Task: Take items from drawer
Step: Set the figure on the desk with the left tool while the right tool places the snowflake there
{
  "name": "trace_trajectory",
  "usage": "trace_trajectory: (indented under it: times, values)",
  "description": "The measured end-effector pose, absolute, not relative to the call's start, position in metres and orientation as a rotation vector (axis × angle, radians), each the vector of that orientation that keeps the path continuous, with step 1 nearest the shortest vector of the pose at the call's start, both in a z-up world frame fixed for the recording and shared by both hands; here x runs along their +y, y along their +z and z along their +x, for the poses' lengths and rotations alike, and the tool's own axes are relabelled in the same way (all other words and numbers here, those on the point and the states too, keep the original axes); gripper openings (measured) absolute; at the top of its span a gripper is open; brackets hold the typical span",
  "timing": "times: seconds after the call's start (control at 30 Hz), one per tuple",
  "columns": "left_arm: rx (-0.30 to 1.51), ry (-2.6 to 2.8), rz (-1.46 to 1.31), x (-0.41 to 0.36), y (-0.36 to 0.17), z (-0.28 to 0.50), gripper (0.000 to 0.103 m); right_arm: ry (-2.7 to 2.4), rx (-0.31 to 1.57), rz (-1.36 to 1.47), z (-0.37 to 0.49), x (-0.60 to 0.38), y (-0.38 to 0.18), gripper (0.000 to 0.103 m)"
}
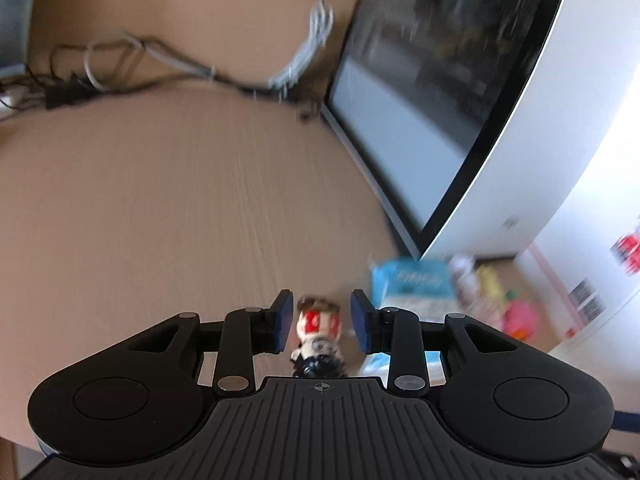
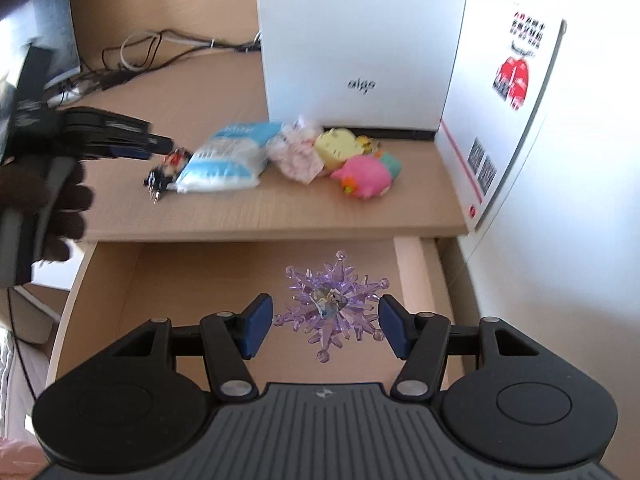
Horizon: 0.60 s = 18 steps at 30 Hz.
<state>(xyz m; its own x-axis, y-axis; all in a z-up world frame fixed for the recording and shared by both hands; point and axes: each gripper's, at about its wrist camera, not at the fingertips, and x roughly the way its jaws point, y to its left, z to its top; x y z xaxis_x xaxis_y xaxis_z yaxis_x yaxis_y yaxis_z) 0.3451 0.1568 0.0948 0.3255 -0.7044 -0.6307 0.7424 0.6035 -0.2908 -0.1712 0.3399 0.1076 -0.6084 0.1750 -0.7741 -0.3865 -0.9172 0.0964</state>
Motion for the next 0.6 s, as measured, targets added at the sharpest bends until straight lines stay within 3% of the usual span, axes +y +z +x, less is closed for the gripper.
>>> trace_trajectory:
  times: [0.17,0.37,0.47,0.6]
  values:
    - [0.796,-0.982,0.002,0.197,0.112,0.324,0.034,2.576,0.353,-1.104,-0.192,0.364,0.122,0.059]
    - [0.904,-1.089,0.107,0.221,0.091,0.277,0.034,2.648,0.257,-0.911,-0.249,0.397,0.147,0.059]
    - [0.950,-1.118,0.163,0.226,0.077,0.259,0.034,2.654,0.241,-0.910,-0.277,0.407,0.146,0.077]
    - [1.027,-1.168,0.265,0.219,0.057,0.243,0.034,2.646,0.310,-0.998,-0.278,0.403,0.132,0.079]
